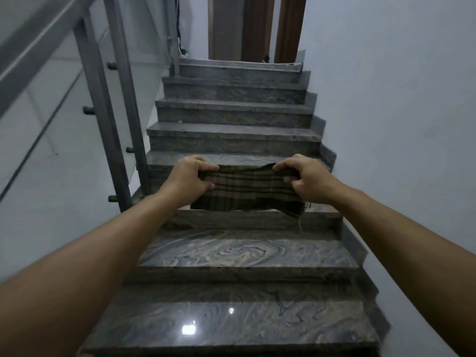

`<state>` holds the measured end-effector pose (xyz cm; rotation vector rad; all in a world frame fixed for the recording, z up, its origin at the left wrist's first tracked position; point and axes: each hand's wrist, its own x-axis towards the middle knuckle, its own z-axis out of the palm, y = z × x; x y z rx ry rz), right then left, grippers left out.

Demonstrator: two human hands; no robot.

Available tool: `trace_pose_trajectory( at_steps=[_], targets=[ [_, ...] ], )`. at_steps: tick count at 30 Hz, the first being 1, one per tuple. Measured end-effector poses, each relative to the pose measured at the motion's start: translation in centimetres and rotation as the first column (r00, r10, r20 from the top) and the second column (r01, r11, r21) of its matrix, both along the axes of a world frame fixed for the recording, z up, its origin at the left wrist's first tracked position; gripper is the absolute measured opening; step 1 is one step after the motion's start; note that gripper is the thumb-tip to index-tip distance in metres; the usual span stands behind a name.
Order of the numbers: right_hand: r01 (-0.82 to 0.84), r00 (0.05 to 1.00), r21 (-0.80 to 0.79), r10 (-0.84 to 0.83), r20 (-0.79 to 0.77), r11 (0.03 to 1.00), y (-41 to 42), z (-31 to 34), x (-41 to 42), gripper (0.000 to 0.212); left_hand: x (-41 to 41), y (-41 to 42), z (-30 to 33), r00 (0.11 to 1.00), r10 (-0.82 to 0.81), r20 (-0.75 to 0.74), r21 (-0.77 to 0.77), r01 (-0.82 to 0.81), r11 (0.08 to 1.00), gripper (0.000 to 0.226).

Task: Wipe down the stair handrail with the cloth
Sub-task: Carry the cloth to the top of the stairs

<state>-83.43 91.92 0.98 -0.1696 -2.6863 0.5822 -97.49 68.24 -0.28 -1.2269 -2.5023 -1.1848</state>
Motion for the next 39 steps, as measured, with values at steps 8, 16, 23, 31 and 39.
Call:
trace_pose_trajectory(
  at_steps=[8, 16, 23, 31, 39],
  targets=[
    [-0.1, 0.994, 0.124, 0.105, -0.036, 0.987, 4.6, 10.4, -12.4, 0.047, -9.9, 3.9, 10.3, 0.99, 0.116, -0.08, -0.015, -0.117, 0.993, 0.055],
    [-0.098, 0.987, 0.305, 0.132, -0.093, 0.947, 6.6, 19.4, -24.6, 0.07, -19.7, 5.5, 20.0, 0.967, 0.192, -0.17, -0.012, -0.196, 0.98, 0.073],
    [-0.131, 0.979, 0.315, 0.172, -0.106, 0.94, 9.2, 27.0, -35.7, 0.061, -31.0, 7.7, 27.6, 0.947, 0.21, -0.244, 0.017, -0.213, 0.977, 0.069],
    [-0.129, 0.98, 0.342, 0.174, -0.102, 0.931, 13.6, 36.2, -46.0, 0.056, -41.5, 12.3, 36.0, 0.939, 0.223, -0.262, -0.003, -0.232, 0.973, 0.076],
    [-0.179, 0.967, 0.329, 0.228, -0.115, 0.927, 20.3, 44.6, -57.1, 0.056, -50.5, 18.1, 45.1, 0.905, 0.294, -0.309, -0.03, -0.318, 0.948, 0.066]
  ],
)
